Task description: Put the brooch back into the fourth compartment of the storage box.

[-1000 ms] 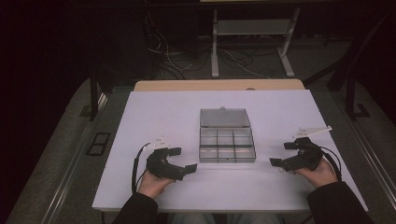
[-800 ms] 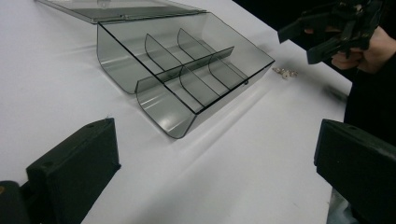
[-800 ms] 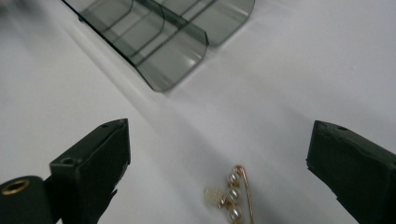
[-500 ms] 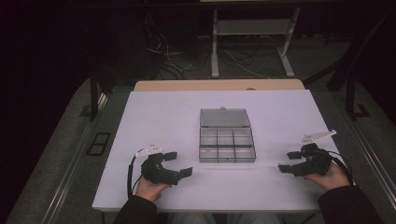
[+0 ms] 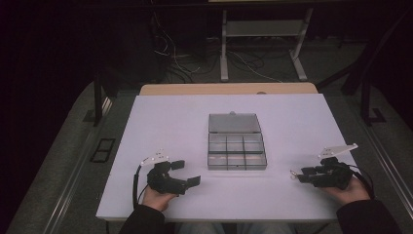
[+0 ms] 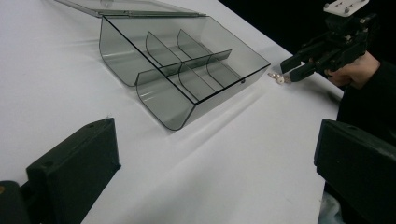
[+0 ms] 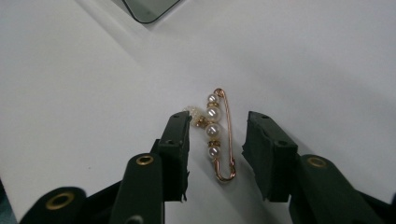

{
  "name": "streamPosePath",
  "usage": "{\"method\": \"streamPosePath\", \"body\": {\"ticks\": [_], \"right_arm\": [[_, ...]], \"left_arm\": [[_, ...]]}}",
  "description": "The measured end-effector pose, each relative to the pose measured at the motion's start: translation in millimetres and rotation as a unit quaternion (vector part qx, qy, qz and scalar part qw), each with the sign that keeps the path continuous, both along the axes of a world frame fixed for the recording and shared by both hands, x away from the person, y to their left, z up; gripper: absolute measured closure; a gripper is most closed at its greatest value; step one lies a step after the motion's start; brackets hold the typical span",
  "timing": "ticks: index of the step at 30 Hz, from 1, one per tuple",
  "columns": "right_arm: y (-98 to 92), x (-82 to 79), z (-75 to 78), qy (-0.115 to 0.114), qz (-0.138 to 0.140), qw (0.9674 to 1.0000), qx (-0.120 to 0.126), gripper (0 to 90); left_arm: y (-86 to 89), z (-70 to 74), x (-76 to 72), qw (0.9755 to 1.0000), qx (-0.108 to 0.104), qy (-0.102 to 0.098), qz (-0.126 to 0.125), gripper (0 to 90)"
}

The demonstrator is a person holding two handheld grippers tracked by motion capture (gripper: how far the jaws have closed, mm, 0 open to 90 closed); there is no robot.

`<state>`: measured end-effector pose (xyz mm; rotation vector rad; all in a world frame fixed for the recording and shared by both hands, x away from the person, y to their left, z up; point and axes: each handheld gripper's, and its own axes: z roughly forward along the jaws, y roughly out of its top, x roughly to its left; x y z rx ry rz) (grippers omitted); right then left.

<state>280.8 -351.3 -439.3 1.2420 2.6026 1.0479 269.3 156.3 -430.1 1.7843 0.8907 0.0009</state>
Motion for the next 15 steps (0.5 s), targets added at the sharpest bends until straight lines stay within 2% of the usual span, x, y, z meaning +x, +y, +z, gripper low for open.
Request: {"method": "streamPosePath", "body": {"ticks": [7,12,13,15], "right_arm": [[3.1,-6.0,-5.7,-0.019,-0.004,0.9998,-0.011,69.0],[1.8,-5.5,-6.5,-0.017,-0.010,0.9998,-0.005,76.6],[1.6,-5.2,-6.5,-0.016,-0.010,0.9998,-0.005,80.4],[1.3,-4.9,-6.3,-0.011,-0.012,0.9999,-0.003,81.3]], "left_arm": [[-0.3,-1.0,0.3,1.0000,-0.003,0.002,0.000,0.0],[0.1,-0.4,0.4,1.0000,-0.002,0.000,-0.002,0.0],[0.0,-0.1,0.1,1.0000,-0.005,0.001,0.000,0.0],[1.5,0.4,0.3,1.0000,-0.007,-0.002,-0.002,0.0]]}}
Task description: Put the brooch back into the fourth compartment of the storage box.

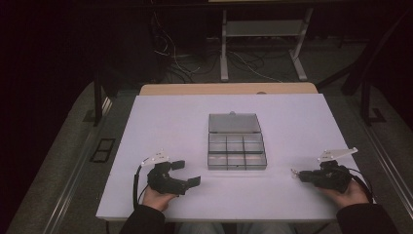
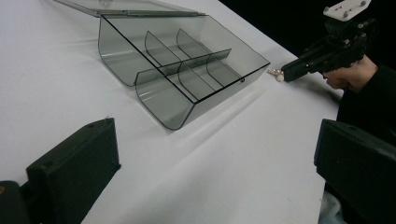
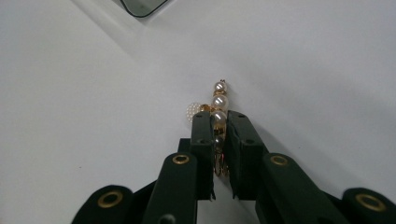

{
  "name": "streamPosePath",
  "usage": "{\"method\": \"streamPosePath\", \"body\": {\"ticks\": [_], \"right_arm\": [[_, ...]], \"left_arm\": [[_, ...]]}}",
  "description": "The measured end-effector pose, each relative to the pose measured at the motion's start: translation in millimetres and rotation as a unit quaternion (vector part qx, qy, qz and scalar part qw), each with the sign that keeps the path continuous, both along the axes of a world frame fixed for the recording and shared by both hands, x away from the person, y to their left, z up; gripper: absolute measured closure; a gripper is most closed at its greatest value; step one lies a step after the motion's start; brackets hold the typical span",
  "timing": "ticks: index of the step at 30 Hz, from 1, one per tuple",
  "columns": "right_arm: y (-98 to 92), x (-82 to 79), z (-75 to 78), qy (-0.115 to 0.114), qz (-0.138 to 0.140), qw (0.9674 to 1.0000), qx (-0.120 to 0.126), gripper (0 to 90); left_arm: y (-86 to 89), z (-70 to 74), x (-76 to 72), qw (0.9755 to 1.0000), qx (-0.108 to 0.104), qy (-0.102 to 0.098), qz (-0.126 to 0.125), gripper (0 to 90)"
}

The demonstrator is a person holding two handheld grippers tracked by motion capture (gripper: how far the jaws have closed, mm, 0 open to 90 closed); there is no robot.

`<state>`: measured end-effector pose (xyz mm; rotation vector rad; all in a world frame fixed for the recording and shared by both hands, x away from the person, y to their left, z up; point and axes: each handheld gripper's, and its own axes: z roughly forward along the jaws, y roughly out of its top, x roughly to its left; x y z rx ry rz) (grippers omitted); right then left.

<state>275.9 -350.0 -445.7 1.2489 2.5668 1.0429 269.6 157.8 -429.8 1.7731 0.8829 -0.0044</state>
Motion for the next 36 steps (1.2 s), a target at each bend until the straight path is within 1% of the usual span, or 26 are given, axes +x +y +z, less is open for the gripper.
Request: {"method": "streamPosePath", "body": {"ticks": [2,7,10,12,15,18,23,27,33,36], "right_arm": [[-1.4,0.5,0.0,0.004,0.000,1.0000,0.004,82.5],[-6.9,3.0,-0.4,0.028,-0.011,0.9992,0.028,82.8],[-9.5,4.3,-1.0,0.030,-0.017,0.9988,0.034,82.9],[-11.7,4.7,-0.7,0.038,-0.021,0.9982,0.042,82.8],[-14.2,4.4,2.2,0.037,-0.030,0.9975,0.053,82.9],[-14.5,4.2,7.6,0.035,-0.035,0.9966,0.066,82.9],[-9.7,5.8,20.1,0.033,-0.020,0.9973,0.063,82.8],[-4.8,7.2,30.3,0.023,-0.010,0.9977,0.063,82.8],[0.7,11.4,45.1,0.016,-0.003,0.9979,0.062,82.9],[2.5,13.6,51.7,0.012,0.000,0.9979,0.063,82.8]], "left_arm": [[0.9,0.1,0.3,1.0000,-0.001,0.000,0.000,0.0],[1.8,-0.4,1.3,1.0000,0.001,-0.001,0.001,0.0],[1.6,-0.5,1.5,1.0000,0.002,-0.001,0.003,0.0],[1.5,-0.8,1.2,1.0000,0.002,0.000,0.005,0.0],[2.7,-0.6,0.9,0.9999,0.007,-0.005,0.007,0.0],[4.0,-0.3,1.0,0.9999,0.005,-0.006,0.010,0.0],[5.5,0.7,0.4,0.9998,0.007,-0.015,0.013,0.0],[7.4,0.8,0.9,0.9997,0.008,-0.016,0.015,0.0],[9.4,1.6,0.5,0.9994,0.013,-0.025,0.020,0.0],[11.2,2.4,0.5,0.9993,0.010,-0.027,0.022,0.0]]}}
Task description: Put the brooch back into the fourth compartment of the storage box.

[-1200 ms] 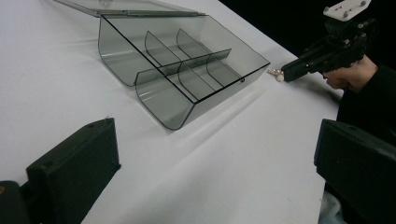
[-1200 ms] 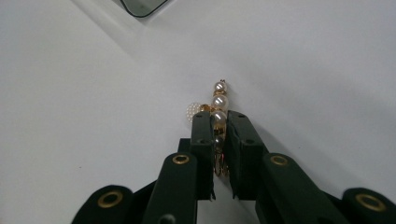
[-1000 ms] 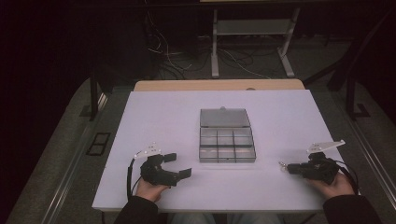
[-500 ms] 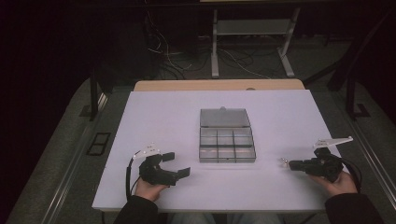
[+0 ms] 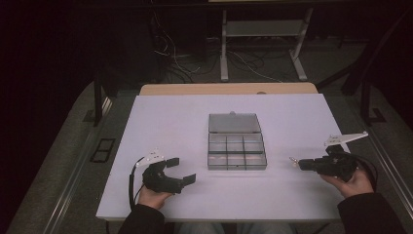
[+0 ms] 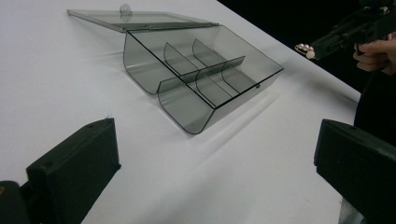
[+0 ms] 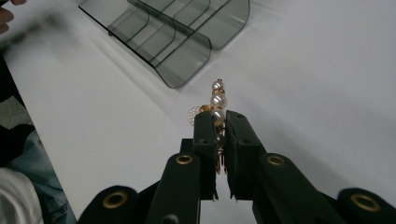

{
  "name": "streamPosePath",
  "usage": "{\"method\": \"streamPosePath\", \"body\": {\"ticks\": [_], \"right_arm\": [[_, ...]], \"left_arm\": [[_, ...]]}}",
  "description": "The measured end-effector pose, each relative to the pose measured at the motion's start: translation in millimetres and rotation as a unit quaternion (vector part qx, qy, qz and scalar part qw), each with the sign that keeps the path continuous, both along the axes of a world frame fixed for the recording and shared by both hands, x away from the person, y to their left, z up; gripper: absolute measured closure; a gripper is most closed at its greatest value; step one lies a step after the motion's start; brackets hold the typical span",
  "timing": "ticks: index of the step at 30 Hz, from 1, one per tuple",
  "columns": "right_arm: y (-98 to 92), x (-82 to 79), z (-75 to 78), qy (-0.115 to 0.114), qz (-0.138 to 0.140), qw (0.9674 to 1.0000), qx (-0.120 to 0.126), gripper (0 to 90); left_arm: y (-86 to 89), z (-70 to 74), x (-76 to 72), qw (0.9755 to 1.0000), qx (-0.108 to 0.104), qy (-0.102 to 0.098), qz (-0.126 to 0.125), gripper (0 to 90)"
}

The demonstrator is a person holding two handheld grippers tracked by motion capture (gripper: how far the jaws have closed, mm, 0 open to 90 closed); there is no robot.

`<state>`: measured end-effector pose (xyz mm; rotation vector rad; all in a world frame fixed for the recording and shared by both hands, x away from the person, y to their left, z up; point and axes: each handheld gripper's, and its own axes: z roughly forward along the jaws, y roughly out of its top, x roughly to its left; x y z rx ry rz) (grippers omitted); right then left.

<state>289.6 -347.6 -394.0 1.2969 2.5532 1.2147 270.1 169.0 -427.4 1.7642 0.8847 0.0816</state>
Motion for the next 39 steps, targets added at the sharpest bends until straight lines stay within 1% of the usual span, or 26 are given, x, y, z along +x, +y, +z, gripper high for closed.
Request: {"method": "streamPosePath", "body": {"ticks": [4,9,12,15,19,23,26,30,33,39], "right_arm": [[2.0,2.7,9.0,-0.006,0.003,1.0000,0.006,82.8],[6.4,6.0,18.2,-0.013,0.010,0.9999,0.003,82.9],[8.8,7.9,24.5,-0.018,0.013,0.9997,0.003,82.8],[10.6,10.4,30.9,-0.025,0.017,0.9995,0.004,82.8],[13.7,13.5,36.8,-0.027,0.020,0.9994,0.002,82.8],[17.3,16.7,41.9,-0.029,0.023,0.9993,0.001,82.8],[21.7,19.9,46.1,-0.034,0.029,0.9990,-0.001,82.8],[29.4,23.8,51.6,-0.036,0.037,0.9987,-0.003,82.8],[35.5,27.0,53.5,-0.040,0.041,0.9983,-0.003,82.8],[47.1,31.4,56.2,-0.041,0.048,0.9980,-0.001,82.8]], "left_arm": [[2.7,1.3,-1.3,1.0000,0.001,-0.009,0.000,0.0],[5.5,2.5,-3.0,0.9998,0.001,-0.018,0.005,0.0],[6.4,3.1,-3.5,0.9998,-0.002,-0.017,0.007,0.0],[7.2,3.4,-3.9,0.9998,-0.001,-0.018,0.007,0.0],[8.5,3.6,-4.6,0.9998,-0.005,-0.017,0.010,0.0],[9.3,3.6,-4.3,0.9998,-0.004,-0.018,0.010,0.0],[9.1,3.6,-4.4,0.9998,-0.004,-0.018,0.009,0.0],[10.1,3.5,-4.0,0.9997,-0.011,-0.016,0.011,0.0],[10.7,3.8,-4.0,0.9997,-0.015,-0.017,0.013,0.0],[10.9,3.6,-3.6,0.9997,-0.013,-0.018,0.012,0.0]]}}
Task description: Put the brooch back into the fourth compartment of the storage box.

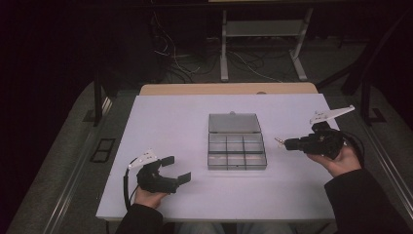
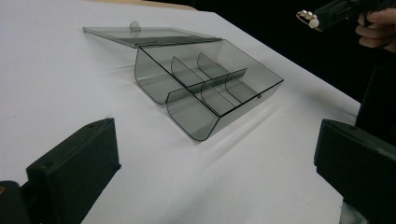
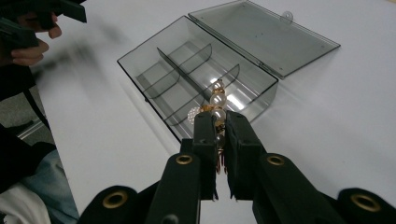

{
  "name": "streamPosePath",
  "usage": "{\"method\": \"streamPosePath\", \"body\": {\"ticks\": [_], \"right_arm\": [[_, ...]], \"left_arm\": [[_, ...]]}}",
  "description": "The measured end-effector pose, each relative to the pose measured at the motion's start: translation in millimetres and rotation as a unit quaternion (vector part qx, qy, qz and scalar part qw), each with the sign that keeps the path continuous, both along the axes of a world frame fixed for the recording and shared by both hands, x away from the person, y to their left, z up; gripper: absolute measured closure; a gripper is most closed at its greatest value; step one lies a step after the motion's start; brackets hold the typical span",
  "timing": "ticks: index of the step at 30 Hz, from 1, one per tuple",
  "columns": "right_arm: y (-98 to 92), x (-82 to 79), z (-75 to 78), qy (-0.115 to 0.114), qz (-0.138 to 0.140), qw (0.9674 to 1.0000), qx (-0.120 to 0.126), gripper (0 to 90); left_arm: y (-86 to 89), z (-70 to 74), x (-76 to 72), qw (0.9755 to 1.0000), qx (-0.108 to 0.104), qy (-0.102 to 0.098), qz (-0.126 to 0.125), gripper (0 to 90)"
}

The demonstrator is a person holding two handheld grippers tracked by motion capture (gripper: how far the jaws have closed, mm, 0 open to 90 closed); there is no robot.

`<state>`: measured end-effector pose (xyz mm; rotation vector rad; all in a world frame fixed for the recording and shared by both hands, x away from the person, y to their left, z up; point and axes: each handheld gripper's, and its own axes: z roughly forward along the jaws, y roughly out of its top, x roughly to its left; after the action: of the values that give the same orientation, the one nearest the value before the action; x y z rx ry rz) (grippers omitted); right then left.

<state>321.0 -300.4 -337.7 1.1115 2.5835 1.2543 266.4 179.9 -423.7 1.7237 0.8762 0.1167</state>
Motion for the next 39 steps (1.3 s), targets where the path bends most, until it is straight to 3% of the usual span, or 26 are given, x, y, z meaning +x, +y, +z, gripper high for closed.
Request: {"method": "streamPosePath", "body": {"ticks": [17,31,39], "right_arm": [[52.6,27.7,4.9,-0.008,0.035,0.9994,0.001,82.8],[96.3,51.2,-12.5,-0.005,0.043,0.9990,-0.013,82.8],[116.3,56.3,-23.7,0.004,0.047,0.9987,-0.020,82.8]], "left_arm": [[0.8,0.5,0.5,1.0000,-0.002,0.001,0.001,0.0],[1.6,0.0,2.2,1.0000,-0.001,0.002,0.000,0.0],[2.1,-0.3,3.3,1.0000,0.000,0.002,0.000,0.0]]}}
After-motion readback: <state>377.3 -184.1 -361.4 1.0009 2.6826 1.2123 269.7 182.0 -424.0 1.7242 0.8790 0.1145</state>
